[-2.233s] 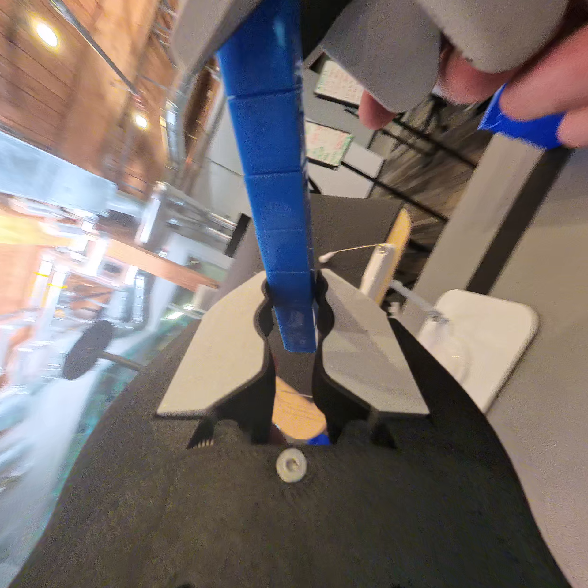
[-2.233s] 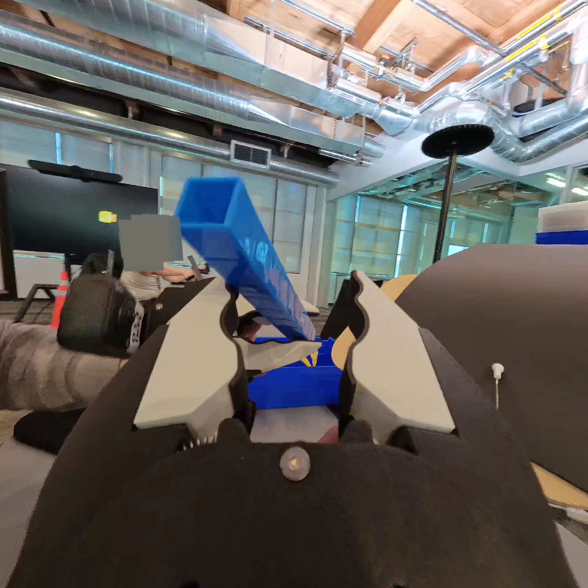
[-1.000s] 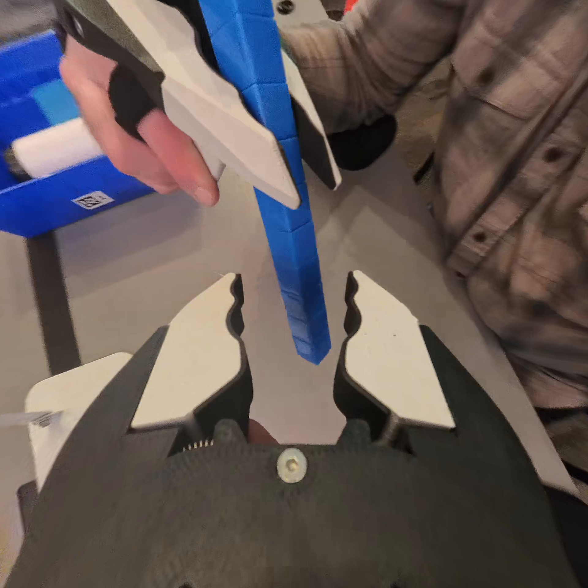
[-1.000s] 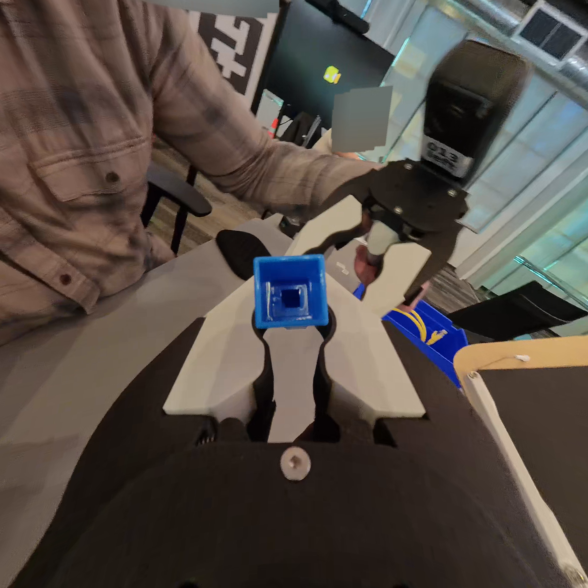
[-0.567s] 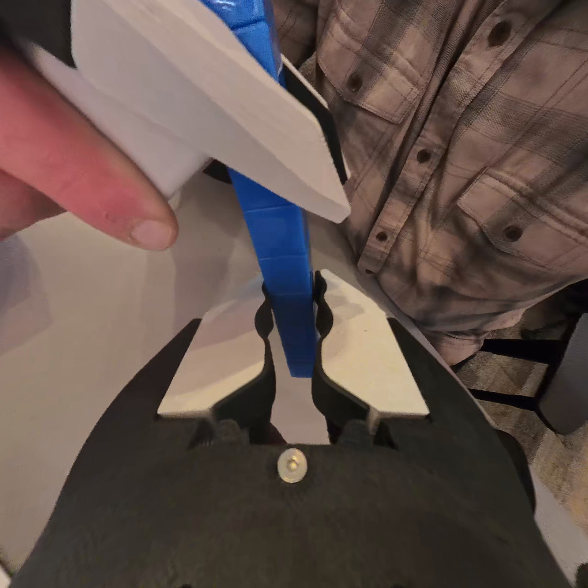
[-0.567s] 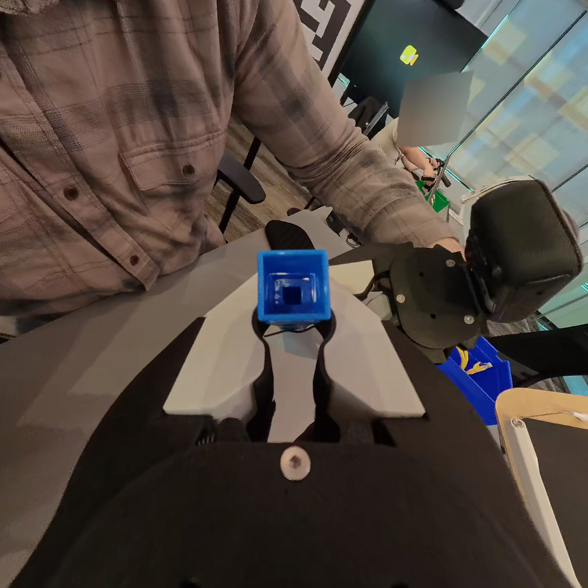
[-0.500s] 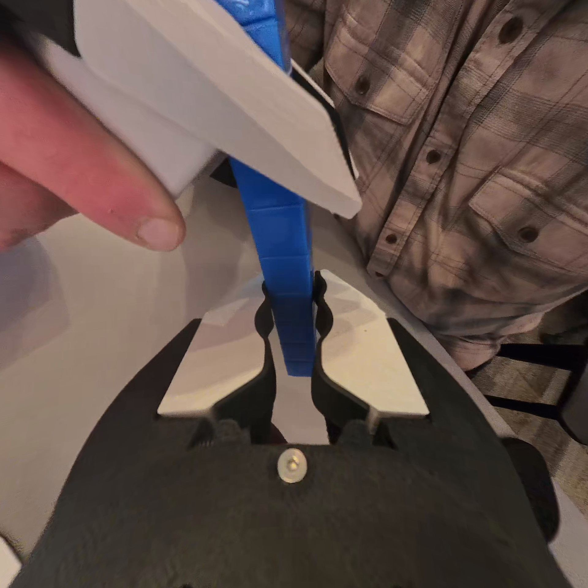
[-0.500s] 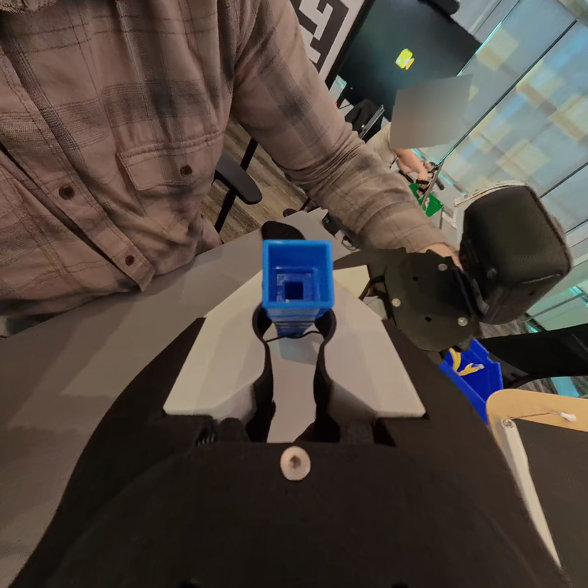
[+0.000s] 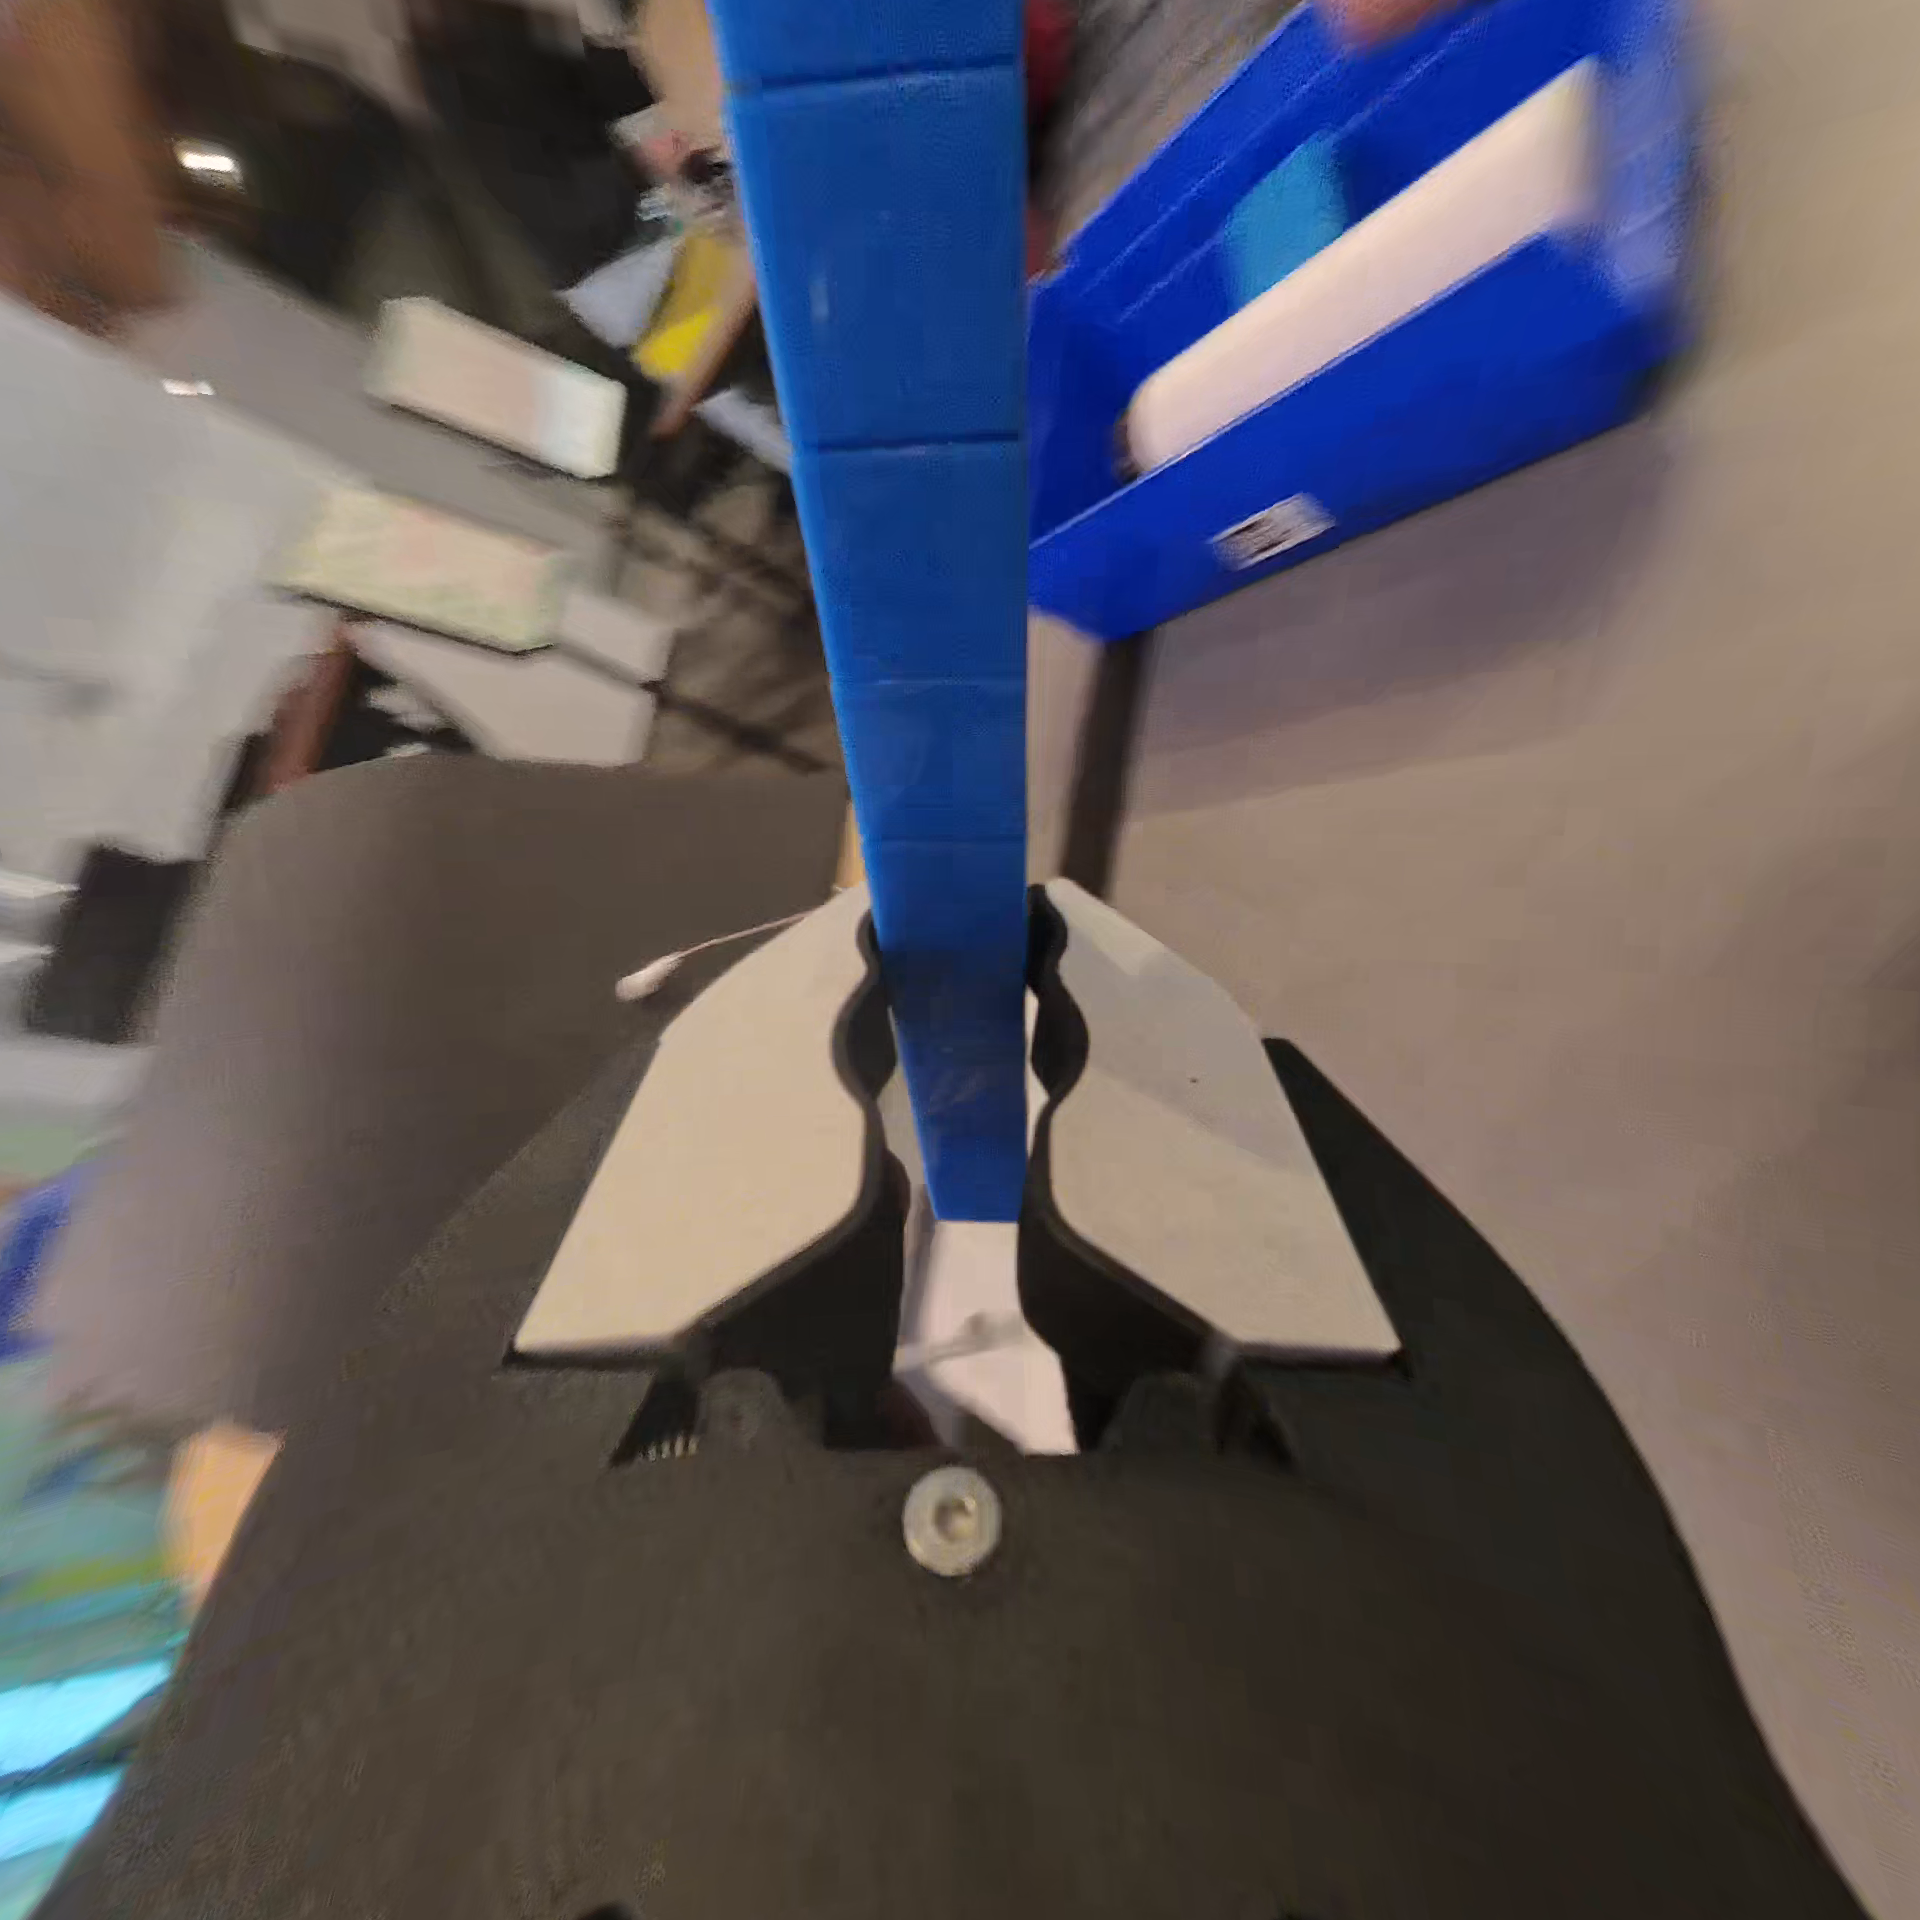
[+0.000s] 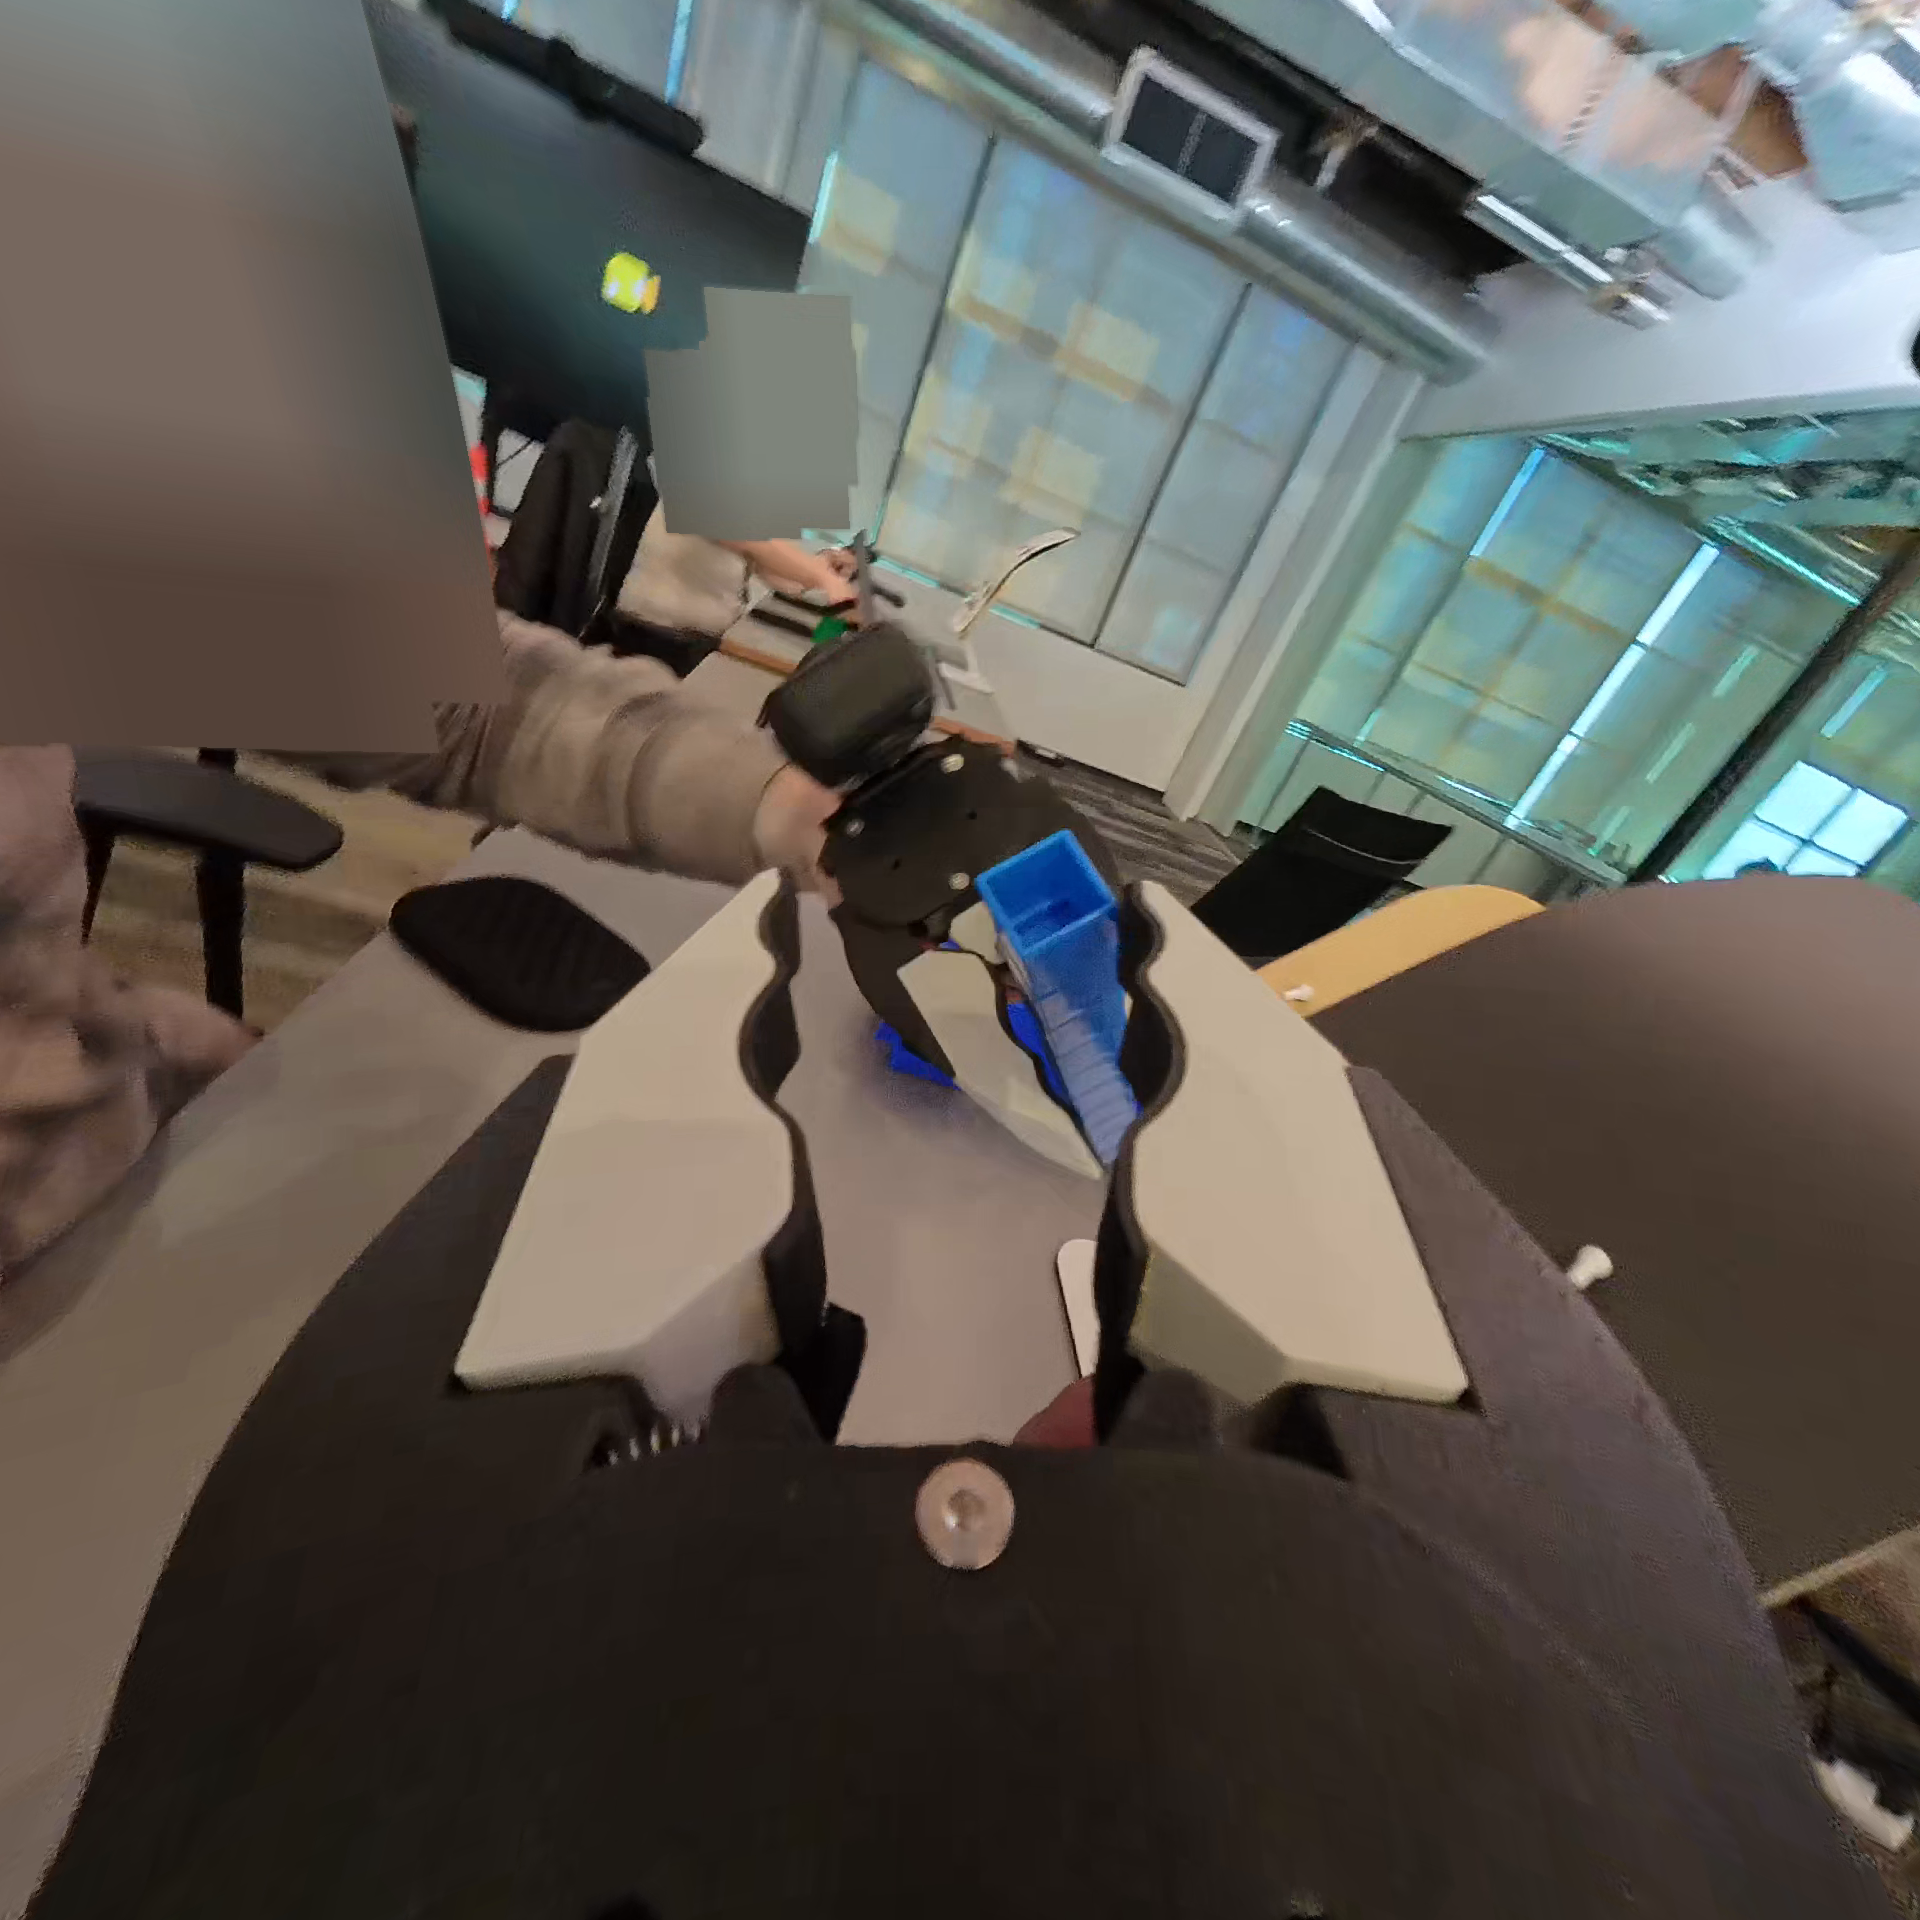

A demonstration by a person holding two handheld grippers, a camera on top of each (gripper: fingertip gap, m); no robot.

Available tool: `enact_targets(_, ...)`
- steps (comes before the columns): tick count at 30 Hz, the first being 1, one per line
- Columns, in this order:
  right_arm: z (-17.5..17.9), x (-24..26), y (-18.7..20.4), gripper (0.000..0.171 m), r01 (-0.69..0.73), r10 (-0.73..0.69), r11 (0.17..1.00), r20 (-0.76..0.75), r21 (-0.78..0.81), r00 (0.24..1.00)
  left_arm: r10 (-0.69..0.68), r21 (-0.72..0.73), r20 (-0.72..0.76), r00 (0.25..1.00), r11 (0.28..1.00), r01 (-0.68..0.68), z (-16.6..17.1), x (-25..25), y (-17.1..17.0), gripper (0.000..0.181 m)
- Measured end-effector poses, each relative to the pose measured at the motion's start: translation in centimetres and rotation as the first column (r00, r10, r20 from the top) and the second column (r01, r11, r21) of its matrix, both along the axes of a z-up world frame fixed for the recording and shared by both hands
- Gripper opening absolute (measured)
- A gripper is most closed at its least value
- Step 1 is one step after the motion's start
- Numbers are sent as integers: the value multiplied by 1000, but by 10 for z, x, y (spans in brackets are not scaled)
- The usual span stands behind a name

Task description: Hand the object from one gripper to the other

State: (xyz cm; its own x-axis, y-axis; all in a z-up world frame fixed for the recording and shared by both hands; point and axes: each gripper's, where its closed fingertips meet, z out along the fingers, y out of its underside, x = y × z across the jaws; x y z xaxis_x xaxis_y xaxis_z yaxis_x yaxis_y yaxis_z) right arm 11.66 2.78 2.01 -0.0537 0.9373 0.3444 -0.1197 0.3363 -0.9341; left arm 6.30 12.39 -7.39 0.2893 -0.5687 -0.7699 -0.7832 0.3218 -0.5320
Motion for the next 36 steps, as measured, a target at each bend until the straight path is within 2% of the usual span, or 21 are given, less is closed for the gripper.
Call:
enact_targets(4,7,7,26,36,126,-127,987,-4,-96,992,161,255,-21,987,955,-151,19,-23,23,23)
enact_targets(6,1,6,35,33,173,-170,980,33,-98,985,206,366,-40,978,913,-178,27,-29,27,23)
enact_targets(11,-8,5,50,20,242,-231,960,88,-141,969,264,486,-39,964,847,-212,40,-32,29,23)
enact_targets(15,-19,-2,54,16,287,-267,949,155,-128,951,326,582,-87,941,784,-218,49,-34,29,23)
enact_targets(18,-19,-3,59,1,328,-313,940,147,-94,938,367,630,-94,925,741,-230,56,-37,29,23)
enact_targets(22,-19,-6,65,0,368,-360,929,137,-36,923,390,642,-111,914,731,-234,56,-42,33,23)
enact_targets(24,-16,-7,68,0,397,-395,918,106,6,913,374,606,-97,922,757,-243,55,-43,34,24)
enact_targets(26,-12,-6,72,0,452,-457,889,73,69,887,378,563,-74,923,779,-275,60,-48,34,51)
enact_targets(28,-7,-4,78,0,522,-532,838,29,157,846,403,510,-11,915,790,-341,71,-59,29,64)
enact_targets(31,5,-7,74,0,581,-582,777,-75,242,810,344,246,228,911,885,-396,78,-68,15,64)
enact_targets(32,10,-9,72,0,602,-592,753,-125,266,796,307,113,322,896,927,-358,76,-64,8,61)
enact_targets(34,18,-15,64,0,653,-612,678,-232,338,756,225,-143,530,818,974,-175,77,-48,-10,63)
enact_targets(36,25,-21,55,0,705,-620,599,-338,380,708,154,-285,735,661,954,95,88,-31,-29,65)
